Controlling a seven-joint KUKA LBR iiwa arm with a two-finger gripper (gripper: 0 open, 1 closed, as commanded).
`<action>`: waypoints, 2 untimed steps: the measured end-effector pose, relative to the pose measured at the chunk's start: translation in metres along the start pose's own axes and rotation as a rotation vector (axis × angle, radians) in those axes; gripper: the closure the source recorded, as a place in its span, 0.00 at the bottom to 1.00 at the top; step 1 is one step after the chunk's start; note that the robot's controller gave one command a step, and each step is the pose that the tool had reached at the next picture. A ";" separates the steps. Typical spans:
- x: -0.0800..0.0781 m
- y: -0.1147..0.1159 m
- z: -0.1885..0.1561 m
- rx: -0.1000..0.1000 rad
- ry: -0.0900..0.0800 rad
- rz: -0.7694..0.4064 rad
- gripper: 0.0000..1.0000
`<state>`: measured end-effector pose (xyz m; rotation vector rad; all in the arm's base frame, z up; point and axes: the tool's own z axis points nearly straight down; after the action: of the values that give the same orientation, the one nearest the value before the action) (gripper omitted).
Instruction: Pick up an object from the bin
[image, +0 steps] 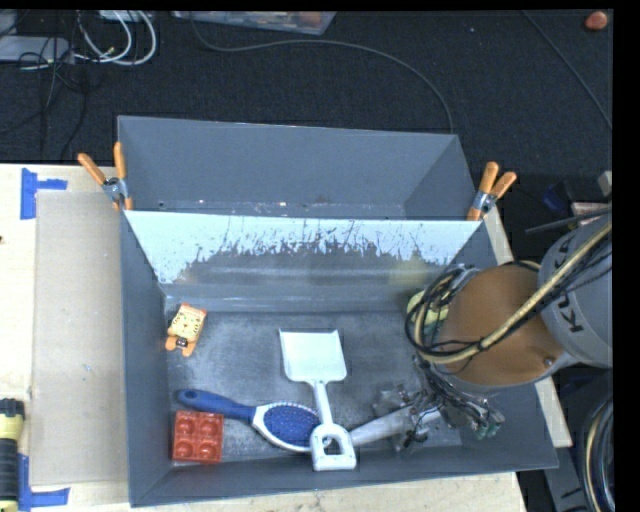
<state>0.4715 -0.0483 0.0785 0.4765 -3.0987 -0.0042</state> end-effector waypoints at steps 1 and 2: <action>0.000 0.001 -0.009 0.000 0.001 0.000 1.00; 0.001 0.001 -0.021 -0.003 0.006 0.001 1.00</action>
Offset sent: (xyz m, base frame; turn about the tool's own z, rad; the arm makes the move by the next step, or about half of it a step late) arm 0.0001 0.0000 0.0845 0.0000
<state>0.4700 -0.0474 0.0996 0.4742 -3.0925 -0.0077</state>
